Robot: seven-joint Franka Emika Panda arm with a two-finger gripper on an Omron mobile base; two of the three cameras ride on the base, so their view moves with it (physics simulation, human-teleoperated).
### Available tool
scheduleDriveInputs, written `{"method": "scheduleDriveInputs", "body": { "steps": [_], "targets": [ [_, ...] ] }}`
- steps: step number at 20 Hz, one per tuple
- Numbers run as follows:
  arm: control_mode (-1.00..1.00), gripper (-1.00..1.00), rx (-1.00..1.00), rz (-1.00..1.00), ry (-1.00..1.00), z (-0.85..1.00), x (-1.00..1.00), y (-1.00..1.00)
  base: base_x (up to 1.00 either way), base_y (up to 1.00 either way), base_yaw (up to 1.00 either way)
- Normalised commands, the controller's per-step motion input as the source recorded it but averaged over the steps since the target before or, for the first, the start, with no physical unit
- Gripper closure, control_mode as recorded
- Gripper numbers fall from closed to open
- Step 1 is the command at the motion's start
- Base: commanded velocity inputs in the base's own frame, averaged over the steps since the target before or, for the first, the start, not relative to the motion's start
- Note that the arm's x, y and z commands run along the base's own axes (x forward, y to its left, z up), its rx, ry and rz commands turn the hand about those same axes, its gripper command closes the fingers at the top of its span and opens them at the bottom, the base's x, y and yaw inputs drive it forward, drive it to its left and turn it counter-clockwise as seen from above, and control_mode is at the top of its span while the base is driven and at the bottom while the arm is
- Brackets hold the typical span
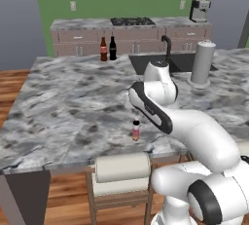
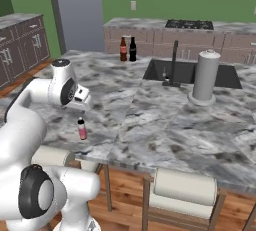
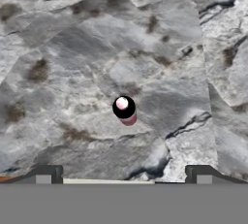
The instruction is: Place the large bottle from the dining counter next to the other large bottle outside the sink, and place the small bottle from the dining counter next to the other small bottle inside the sink.
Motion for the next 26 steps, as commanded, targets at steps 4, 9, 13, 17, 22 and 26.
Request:
{"method": "scheduleDriveInputs", "body": {
  "steps": [4, 9, 13, 17, 22, 26],
  "targets": [
    [-1.0, -1.0, 0.0, 0.0, 0.09, -0.12, 0.18, 0.0, 0.0, 0.0, 0.0],
    [-1.0, -1.0, 0.0, 0.0, 0.0, -0.29, 0.01, 0.0, 0.0, 0.0, 0.0],
    [-1.0, -1.0, 0.0, 0.0, 0.0, -0.27, 0.02, 0.0, 0.0, 0.0, 0.0],
    [-1.0, -1.0, 0.0, 0.0, 0.01, -0.04, 0.2, 0.0, 0.0, 0.0, 0.0],
    [-1.0, -1.0, 0.0, 0.0, 0.06, 0.0, 0.32, 0.06, 0.0, 0.0, 0.0],
    [-1.0, -1.0, 0.0, 0.0, 0.0, -0.03, 0.08, 0.06, 0.0, 0.0, 0.0]
  ]
}}
